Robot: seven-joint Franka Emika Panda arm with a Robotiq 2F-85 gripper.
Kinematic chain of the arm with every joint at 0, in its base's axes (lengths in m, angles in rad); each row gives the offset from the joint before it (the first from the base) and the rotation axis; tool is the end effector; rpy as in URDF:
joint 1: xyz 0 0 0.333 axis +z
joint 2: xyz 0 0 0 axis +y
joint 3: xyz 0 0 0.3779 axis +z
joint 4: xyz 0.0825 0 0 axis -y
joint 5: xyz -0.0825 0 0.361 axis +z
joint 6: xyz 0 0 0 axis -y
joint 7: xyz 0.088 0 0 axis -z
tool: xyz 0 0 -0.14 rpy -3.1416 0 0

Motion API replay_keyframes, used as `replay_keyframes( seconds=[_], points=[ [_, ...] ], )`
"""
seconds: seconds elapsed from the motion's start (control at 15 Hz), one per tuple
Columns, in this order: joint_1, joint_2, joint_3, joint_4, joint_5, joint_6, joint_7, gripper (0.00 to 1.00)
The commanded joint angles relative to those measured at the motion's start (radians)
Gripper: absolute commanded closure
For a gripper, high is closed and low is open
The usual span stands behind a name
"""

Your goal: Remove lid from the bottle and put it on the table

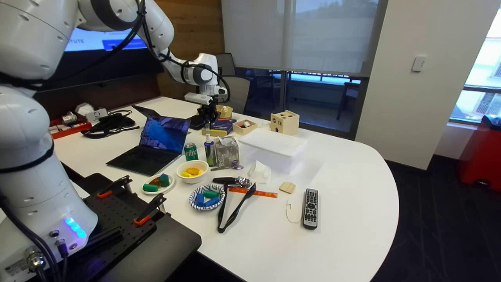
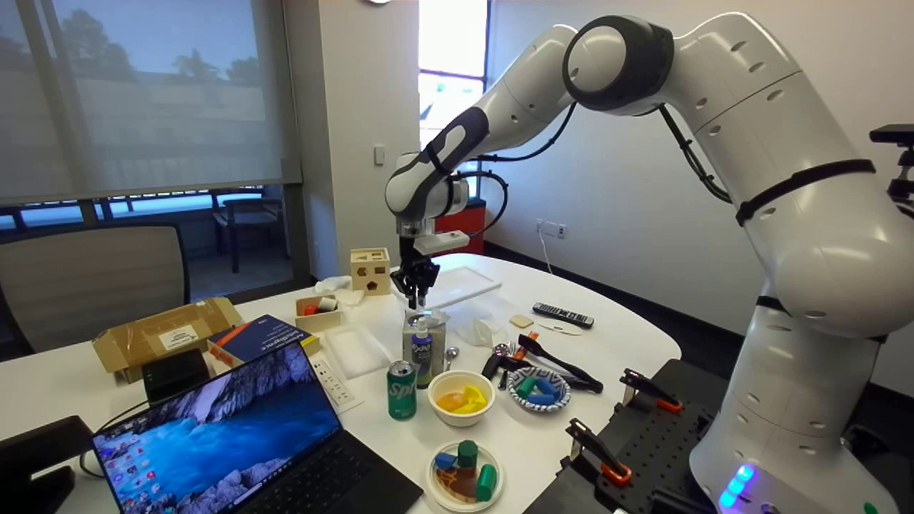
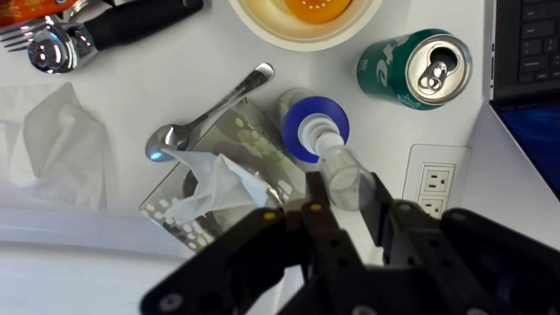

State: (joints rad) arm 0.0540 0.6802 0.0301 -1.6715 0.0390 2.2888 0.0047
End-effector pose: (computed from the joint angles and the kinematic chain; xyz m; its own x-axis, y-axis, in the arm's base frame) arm 0.6930 0.0575 0.2344 0.9968 0.0481 -0.0637 0.0452 -0.9979 -0.0463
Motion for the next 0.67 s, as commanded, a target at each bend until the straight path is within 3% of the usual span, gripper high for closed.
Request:
replay_keyframes(
  seconds=[0.0,0.27,0.6],
  points=[
    [-0.007,-0.079,-0.020,-0.060,-0.002,-0.033,0.049,0.94],
    [-0.021,-0.066,-0.062,-0.094,0.011,-0.005,0.136,0.94],
    [-0.087,0.027,-0.051,-0.103,0.112,0.041,0.145,0.94]
  ],
)
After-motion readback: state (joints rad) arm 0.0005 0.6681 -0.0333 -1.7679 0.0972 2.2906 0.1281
